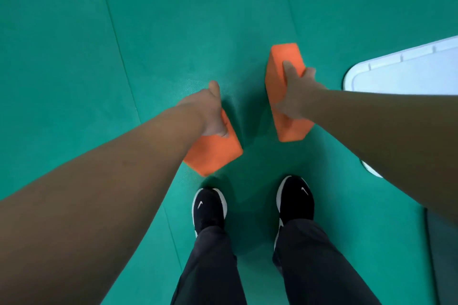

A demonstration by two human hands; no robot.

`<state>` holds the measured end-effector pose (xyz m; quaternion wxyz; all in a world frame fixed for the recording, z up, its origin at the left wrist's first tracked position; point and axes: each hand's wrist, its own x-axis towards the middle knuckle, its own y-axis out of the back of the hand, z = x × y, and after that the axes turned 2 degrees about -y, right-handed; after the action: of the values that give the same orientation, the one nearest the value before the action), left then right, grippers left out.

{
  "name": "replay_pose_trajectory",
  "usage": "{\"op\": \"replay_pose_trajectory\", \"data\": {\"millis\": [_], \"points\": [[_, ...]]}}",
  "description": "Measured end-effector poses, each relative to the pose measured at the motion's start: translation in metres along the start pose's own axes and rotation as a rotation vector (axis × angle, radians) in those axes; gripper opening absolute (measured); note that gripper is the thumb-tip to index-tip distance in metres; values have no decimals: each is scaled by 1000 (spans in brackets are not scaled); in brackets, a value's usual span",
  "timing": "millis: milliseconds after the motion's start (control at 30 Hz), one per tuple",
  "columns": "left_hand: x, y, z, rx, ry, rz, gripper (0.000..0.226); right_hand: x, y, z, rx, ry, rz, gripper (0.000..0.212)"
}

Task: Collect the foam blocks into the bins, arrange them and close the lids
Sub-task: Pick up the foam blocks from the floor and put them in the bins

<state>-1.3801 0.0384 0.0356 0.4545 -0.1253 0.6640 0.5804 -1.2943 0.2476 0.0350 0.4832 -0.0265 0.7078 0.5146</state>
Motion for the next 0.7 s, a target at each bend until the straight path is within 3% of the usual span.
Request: {"op": "replay_pose_trajectory", "data": {"millis": [233,533,700], "points": [[-42,61,91,48,-192,137,69,-63,46,80,72,-32,-126,84],[-142,97,251,-14,-431,300,69,-190,58,240,426,-301,51,96],[-211,84,343,-29,-614,349,72,-260,36,330,445,-363,146,85]]}}
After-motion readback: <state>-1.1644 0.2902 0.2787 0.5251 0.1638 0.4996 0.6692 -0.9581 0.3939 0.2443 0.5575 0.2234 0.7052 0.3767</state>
